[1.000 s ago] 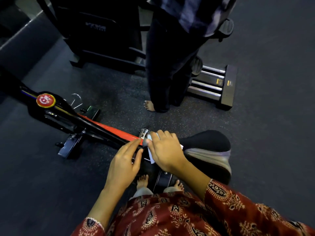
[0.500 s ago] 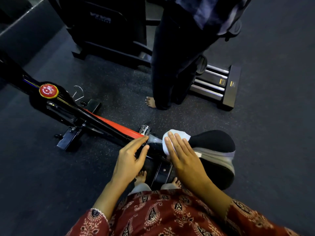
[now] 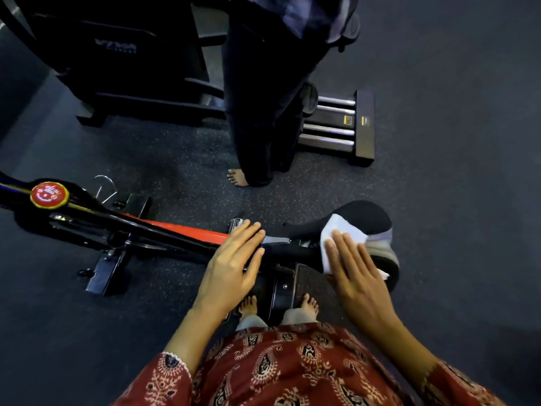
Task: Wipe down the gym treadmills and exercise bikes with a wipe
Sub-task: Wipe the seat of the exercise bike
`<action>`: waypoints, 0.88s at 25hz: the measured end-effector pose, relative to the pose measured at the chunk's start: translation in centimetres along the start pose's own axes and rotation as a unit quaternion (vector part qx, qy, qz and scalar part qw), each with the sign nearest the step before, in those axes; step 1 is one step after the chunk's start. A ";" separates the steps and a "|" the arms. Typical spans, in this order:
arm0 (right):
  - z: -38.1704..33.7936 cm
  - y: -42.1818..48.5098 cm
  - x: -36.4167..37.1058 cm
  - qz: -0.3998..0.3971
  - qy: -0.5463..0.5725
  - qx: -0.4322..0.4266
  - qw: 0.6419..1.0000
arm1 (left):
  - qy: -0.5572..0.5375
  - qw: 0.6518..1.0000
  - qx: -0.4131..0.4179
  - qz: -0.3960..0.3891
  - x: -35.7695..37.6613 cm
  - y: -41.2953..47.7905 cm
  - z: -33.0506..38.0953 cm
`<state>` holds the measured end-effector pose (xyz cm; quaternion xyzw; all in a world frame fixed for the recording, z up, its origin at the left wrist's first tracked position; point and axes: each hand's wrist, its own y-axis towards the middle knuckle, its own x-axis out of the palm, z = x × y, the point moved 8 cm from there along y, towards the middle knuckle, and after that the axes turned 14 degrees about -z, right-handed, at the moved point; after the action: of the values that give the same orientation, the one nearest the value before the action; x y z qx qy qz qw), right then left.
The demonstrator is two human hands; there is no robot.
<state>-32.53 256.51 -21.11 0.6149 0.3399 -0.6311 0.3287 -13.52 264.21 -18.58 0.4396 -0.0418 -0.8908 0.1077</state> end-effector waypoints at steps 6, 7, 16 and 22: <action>-5.1 3.9 0.2 0.036 0.025 0.038 0.998 | 0.059 0.988 0.124 -0.072 1.6 1.7 1.5; -5.0 3.8 0.4 0.031 0.016 0.031 0.999 | 0.067 0.984 0.141 -0.085 2.0 2.0 1.8; 1.9 -5.3 1.6 0.102 0.001 0.169 0.980 | 0.096 0.968 0.188 -0.135 3.5 3.4 3.5; -1.8 -2.3 2.3 0.073 -0.077 0.126 0.986 | 0.086 0.964 0.198 -0.158 5.0 4.6 4.8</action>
<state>-33.56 259.26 -23.40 0.6246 0.1852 -0.6885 0.3188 -19.62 258.47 -18.76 0.5282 -0.1378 -0.8293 -0.1199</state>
